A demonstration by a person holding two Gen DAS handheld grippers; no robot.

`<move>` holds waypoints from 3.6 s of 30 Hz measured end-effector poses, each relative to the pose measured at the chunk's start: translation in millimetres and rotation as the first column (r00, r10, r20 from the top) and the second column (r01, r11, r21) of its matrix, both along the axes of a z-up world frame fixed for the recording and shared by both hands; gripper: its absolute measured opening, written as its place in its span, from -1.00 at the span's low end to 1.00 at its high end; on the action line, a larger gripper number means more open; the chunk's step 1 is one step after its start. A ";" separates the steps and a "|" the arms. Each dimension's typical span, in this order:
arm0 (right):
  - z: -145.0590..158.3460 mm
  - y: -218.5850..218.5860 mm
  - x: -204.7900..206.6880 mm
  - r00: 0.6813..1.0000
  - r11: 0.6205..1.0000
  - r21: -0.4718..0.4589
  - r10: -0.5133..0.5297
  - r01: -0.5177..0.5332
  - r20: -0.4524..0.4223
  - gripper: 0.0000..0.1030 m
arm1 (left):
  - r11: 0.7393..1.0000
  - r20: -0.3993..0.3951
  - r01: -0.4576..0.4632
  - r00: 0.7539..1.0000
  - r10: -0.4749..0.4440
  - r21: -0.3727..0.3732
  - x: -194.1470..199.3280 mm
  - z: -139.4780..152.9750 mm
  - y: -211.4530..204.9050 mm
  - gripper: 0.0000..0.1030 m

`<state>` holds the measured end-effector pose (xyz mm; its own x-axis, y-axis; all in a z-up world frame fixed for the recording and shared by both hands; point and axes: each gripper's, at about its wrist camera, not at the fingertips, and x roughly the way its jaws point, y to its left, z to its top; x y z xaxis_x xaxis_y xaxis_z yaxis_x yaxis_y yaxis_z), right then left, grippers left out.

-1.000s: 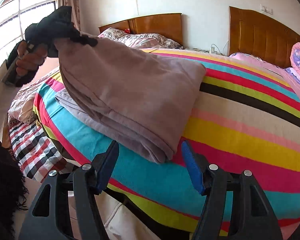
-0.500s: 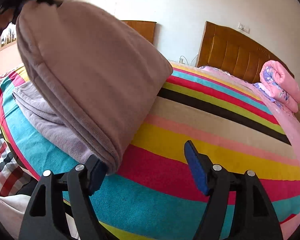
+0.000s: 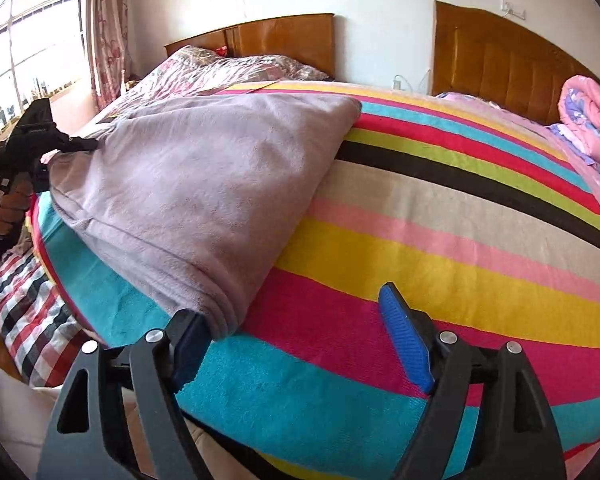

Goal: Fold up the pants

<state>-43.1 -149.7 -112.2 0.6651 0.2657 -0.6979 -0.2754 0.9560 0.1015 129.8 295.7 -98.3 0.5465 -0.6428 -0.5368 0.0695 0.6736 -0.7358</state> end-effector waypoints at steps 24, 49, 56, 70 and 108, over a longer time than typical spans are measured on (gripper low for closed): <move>81.2 44.2 136.6 0.870 0.847 0.198 0.485 -0.493 0.091 0.73 | 0.918 0.241 0.054 0.957 -0.159 0.392 -45.4 8.7 -100.6 0.04; 52.2 262.5 272.4 0.736 0.723 -0.138 0.661 -0.677 -0.149 0.67 | 0.918 0.286 0.050 0.942 -0.174 0.393 -47.9 3.6 -96.4 0.04; 67.6 237.1 293.8 0.885 0.888 -0.011 0.457 -0.460 -0.085 0.74 | 0.904 0.264 0.035 0.951 -0.162 0.426 -47.0 8.1 -104.4 0.04; 52.8 113.6 94.7 0.973 0.964 -0.126 0.230 -0.233 -0.037 0.77 | 0.793 0.219 0.005 0.960 -0.174 0.609 -45.0 14.2 -135.6 0.05; 3.0 73.2 33.6 0.999 0.999 0.019 0.040 -0.040 0.027 0.86 | 0.678 0.205 -0.106 0.976 -0.067 0.727 -44.3 27.5 -166.3 0.14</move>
<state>-9.5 -76.5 -109.2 0.6719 0.3056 -0.6746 -0.3162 0.9421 0.1118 85.5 129.4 -70.7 0.7027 -0.0798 -0.7070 0.1347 0.9906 0.0221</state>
